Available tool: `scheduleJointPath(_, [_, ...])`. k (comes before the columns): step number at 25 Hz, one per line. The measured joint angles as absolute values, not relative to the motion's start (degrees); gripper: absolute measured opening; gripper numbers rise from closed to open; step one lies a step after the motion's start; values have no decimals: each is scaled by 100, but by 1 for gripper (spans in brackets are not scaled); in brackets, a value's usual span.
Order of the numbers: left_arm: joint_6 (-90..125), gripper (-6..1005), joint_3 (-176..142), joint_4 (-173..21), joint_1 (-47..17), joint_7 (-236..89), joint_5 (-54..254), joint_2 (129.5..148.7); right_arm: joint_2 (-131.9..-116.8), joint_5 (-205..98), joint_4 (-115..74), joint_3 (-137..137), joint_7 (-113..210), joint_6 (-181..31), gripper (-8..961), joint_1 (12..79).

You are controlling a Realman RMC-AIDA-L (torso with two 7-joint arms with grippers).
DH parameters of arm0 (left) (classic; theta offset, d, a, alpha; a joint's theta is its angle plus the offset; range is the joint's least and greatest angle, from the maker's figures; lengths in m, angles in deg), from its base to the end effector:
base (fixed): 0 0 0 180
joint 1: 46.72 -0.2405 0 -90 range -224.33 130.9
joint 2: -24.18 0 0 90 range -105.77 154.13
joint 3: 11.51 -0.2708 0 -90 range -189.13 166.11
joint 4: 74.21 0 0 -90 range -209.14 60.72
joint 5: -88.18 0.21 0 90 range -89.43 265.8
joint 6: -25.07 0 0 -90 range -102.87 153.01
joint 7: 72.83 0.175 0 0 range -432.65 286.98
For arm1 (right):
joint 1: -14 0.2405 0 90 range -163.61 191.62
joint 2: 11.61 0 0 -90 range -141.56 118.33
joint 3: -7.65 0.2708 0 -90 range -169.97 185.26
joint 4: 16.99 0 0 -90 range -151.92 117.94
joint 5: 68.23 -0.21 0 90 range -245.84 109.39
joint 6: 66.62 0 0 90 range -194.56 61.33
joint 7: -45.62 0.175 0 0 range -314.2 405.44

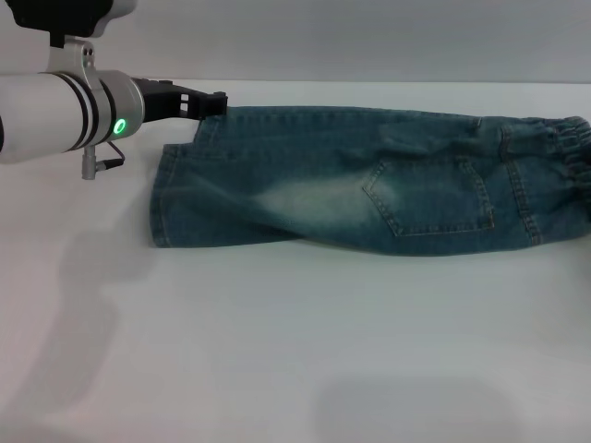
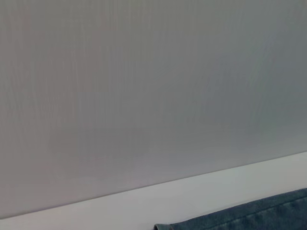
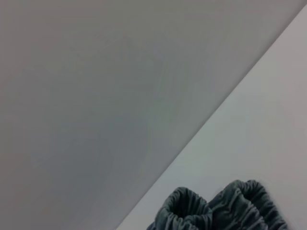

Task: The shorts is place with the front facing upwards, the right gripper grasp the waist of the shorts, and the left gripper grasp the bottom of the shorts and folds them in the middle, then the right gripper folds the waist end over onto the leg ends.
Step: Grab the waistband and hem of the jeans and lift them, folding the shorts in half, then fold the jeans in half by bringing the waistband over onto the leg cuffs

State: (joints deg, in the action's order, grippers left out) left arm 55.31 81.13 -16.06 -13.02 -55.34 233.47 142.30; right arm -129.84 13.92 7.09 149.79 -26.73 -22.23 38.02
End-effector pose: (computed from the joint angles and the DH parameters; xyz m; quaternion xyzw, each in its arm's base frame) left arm -0.2188 0.4712 -0.0393 -0.8165 -0.3734 -0.0778 0.4333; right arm 0.4014 0.3858 0.0111 -0.5224 0.6541 0.3783 0.3952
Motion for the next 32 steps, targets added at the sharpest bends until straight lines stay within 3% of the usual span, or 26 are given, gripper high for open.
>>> scheduleJointPath(16, [5514,808,8145,-1643,-1324,-5534,23347,14213,-12976,1389,744,14995,-2426,-2253,635,3762])
scheduleJointPath(19, [5506,808,8158,-1662,-1324,-5498,23347,14213,-12972,1392,728,14973,-2424,-2302,408,3791])
scheduleJointPath(24, [5503,808,8163,-1664,-1323,-5476,23347,14212,-12972,1392,720,14968,-2471,-2331,168,3806])
scheduleJointPath(29, [5493,808,8165,-1664,-1327,-5473,23347,14213,-12994,1392,748,14968,-2521,-2284,61,3775])
scheduleJointPath(32, [5473,808,8147,-1668,-1335,-5473,23347,14216,-13000,1392,761,14968,-2550,-2228,61,3763])
